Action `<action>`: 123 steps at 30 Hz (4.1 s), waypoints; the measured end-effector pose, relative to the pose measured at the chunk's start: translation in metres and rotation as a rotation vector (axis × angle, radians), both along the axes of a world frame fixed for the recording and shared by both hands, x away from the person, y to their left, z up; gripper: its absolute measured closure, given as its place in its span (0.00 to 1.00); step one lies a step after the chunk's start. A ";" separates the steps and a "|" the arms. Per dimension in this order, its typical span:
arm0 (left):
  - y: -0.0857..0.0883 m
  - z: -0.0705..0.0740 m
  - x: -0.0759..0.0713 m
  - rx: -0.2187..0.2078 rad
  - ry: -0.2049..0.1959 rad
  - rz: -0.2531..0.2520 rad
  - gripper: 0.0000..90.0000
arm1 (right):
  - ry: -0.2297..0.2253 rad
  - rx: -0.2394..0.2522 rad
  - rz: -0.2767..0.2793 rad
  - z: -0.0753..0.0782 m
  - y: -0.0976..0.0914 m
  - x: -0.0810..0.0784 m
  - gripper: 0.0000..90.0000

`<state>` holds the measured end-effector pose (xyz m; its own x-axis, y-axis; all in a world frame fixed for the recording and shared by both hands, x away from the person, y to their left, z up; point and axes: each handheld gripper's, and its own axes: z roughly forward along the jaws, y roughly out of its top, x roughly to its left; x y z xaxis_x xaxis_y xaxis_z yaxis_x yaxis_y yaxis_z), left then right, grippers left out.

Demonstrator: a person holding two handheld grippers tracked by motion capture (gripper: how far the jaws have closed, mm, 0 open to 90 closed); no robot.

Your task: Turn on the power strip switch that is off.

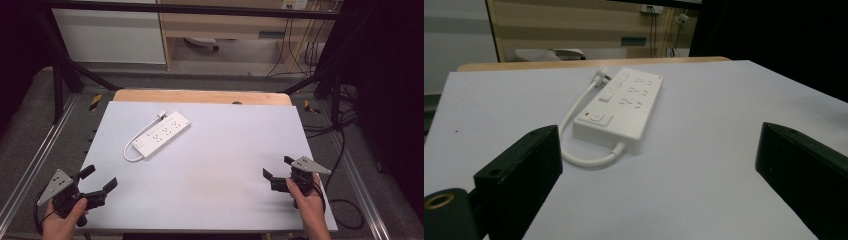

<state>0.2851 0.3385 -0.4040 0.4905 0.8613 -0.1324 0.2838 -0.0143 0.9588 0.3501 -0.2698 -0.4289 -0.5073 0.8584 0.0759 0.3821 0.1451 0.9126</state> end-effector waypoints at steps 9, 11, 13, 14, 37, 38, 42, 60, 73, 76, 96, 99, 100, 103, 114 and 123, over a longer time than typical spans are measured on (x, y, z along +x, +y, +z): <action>-0.002 0.001 0.003 -0.037 0.011 -0.044 0.05 | 0.014 -0.004 -0.007 -0.001 0.001 0.000 0.04; -0.002 0.002 0.006 -0.043 0.016 -0.026 0.05 | 0.016 -0.007 -0.010 -0.001 0.001 0.000 0.04; -0.006 0.006 0.012 -0.033 0.015 -0.026 0.05 | 0.022 -0.007 -0.018 -0.001 0.001 -0.001 0.03; -0.006 0.006 0.012 -0.033 0.015 -0.026 0.05 | 0.022 -0.007 -0.018 -0.001 0.001 -0.001 0.03; -0.038 0.020 0.054 0.054 0.049 -0.025 0.07 | 0.060 -0.026 -0.001 -0.002 0.011 -0.001 0.03; -0.040 0.021 0.055 0.048 0.050 -0.025 0.07 | 0.059 -0.029 -0.001 -0.002 0.011 -0.001 0.03; -0.046 0.025 0.062 0.062 0.050 -0.034 0.07 | 0.060 -0.032 -0.002 -0.002 0.012 -0.001 0.03; -0.063 0.033 0.097 0.132 0.120 -0.023 0.08 | 0.059 -0.041 0.013 -0.001 0.015 0.000 0.03; -0.070 0.044 0.111 0.144 0.108 -0.028 0.09 | 0.056 -0.056 0.028 -0.001 0.016 0.001 0.03; -0.072 0.043 0.114 0.139 0.112 -0.033 0.08 | 0.060 -0.054 0.029 -0.002 0.017 0.002 0.03; -0.077 0.042 0.137 0.156 0.122 -0.039 0.08 | 0.071 -0.048 0.024 -0.003 0.019 0.001 0.03; -0.075 0.042 0.141 0.159 0.124 -0.027 0.08 | 0.069 -0.049 0.029 -0.003 0.019 0.001 0.03; -0.074 0.042 0.143 0.159 0.125 -0.022 0.08 | 0.069 -0.049 0.029 -0.003 0.019 0.001 0.03; -0.071 0.042 0.149 0.156 0.128 -0.006 0.08 | 0.069 -0.048 0.031 -0.003 0.020 0.001 0.03; -0.072 0.046 0.174 0.156 0.141 0.014 0.09 | 0.071 -0.049 0.034 -0.003 0.021 0.001 0.03; -0.071 0.046 0.184 0.161 0.141 0.026 0.10 | 0.066 -0.051 0.043 -0.002 0.023 0.001 0.03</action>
